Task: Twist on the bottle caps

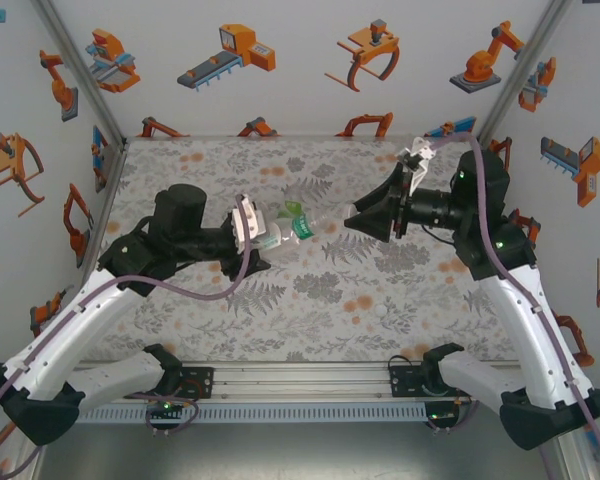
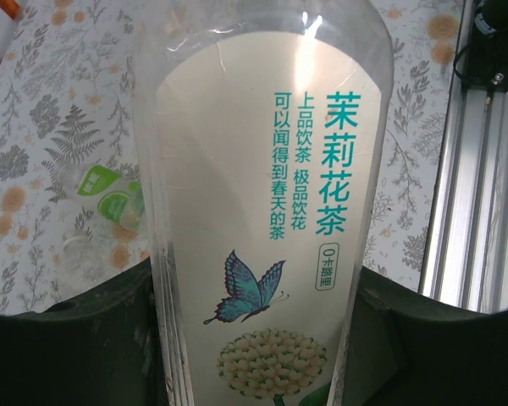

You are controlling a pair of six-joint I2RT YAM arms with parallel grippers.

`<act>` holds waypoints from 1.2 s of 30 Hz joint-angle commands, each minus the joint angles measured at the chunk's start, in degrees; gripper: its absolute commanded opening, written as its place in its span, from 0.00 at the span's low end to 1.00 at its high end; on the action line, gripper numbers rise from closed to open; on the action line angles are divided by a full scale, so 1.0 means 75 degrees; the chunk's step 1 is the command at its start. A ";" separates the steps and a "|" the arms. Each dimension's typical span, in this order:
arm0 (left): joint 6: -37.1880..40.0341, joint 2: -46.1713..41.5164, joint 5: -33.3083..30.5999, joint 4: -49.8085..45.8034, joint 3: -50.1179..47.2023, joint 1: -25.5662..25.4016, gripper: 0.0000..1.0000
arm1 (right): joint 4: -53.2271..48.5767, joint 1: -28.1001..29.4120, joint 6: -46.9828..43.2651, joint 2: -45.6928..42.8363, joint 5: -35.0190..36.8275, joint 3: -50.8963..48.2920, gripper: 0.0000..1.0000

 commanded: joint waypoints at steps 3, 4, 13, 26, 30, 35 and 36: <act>0.0336 0.0074 0.0251 -0.0198 0.0433 -0.0248 0.00 | 0.1179 0.0068 -0.0319 -0.0086 -0.1390 -0.0135 0.04; 0.0353 0.0117 0.0253 -0.0235 0.0475 -0.0278 0.00 | 0.1146 0.0073 -0.0555 -0.0116 -0.1546 -0.0158 0.04; 0.0484 0.0264 0.0399 -0.0391 0.0661 -0.0361 0.00 | 0.0716 0.0130 -0.1273 -0.0121 -0.1980 -0.0215 0.03; 0.0811 0.0465 0.0399 -0.0887 0.1033 -0.0418 0.00 | 0.0531 0.0282 -0.1344 0.0074 -0.2263 -0.0218 0.00; 0.0816 0.0455 0.0404 -0.0907 0.1041 -0.0432 0.00 | 0.0505 0.0355 -0.1431 0.0087 -0.2105 -0.0242 0.00; 0.0897 0.0481 0.0399 -0.1007 0.1065 -0.0430 0.00 | 0.0493 0.0438 -0.1458 0.0132 -0.1970 -0.0218 0.00; 0.0907 0.0498 0.0405 -0.1027 0.1096 -0.0447 0.00 | 0.0479 0.0452 -0.1480 0.0145 -0.1925 -0.0207 0.00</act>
